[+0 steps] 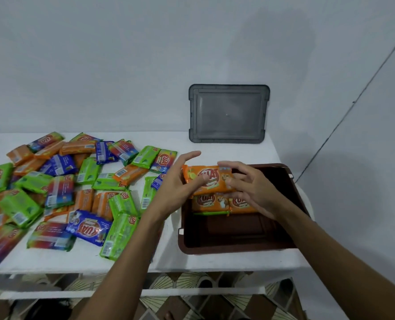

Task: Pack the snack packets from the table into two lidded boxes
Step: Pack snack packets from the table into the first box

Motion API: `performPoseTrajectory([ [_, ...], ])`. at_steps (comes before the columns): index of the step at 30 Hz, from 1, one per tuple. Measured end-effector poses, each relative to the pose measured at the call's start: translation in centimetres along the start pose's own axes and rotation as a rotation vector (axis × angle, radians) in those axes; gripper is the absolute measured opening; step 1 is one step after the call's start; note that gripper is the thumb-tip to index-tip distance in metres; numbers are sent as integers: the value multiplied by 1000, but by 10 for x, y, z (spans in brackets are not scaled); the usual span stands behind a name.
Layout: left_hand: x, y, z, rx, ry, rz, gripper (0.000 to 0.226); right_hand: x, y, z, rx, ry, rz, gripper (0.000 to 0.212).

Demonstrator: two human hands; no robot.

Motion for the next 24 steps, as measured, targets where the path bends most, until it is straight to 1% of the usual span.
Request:
performPoseTrajectory([
  [2, -9, -2, 8, 2, -11, 86, 55, 7, -3, -8, 24, 55, -22, 28],
  [3, -9, -4, 10, 4, 8, 193, 53, 15, -2, -14, 32, 102, -28, 26],
  [5, -1, -7, 9, -16, 104, 488, 45, 34, 0, -26, 4, 180, -86, 22],
  [7, 8, -13, 2, -61, 203, 757, 34, 51, 3, -36, -91, 246, -218, 22],
  [9, 14, -26, -6, -63, 248, 893, 30, 64, 13, -40, -211, 320, -343, 24],
  [11, 15, -38, -14, -29, 262, 912, 30, 73, 28, -38, -310, 374, -402, 28],
  [13, 12, -45, -18, -9, 266, 880, 29, 77, 42, -33, -370, 384, -488, 31],
  [15, 8, -46, -19, -14, 281, 845, 27, 78, 51, -25, -422, 358, -682, 29],
  [17, 6, -46, -18, -11, 289, 830, 27, 75, 52, -21, -489, 313, -938, 25],
  [20, 4, -45, -17, -18, 296, 842, 25, 68, 47, -18, -526, 233, -1243, 25],
  [22, 4, -45, -20, -48, 298, 841, 23, 64, 45, -16, -573, 192, -1340, 28],
  [24, 6, -47, -26, -79, 267, 847, 23, 58, 46, -14, -623, 186, -1365, 33],
])
Point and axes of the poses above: each hand's wrist, its own z-axis towards the middle knuckle, its own x-axis out of the back of the hand, y = z × x, the point moved 4 cm from there along z, towards the middle knuckle, and after that the axes turned 13 degrees about -y, right-handed, at the moved point
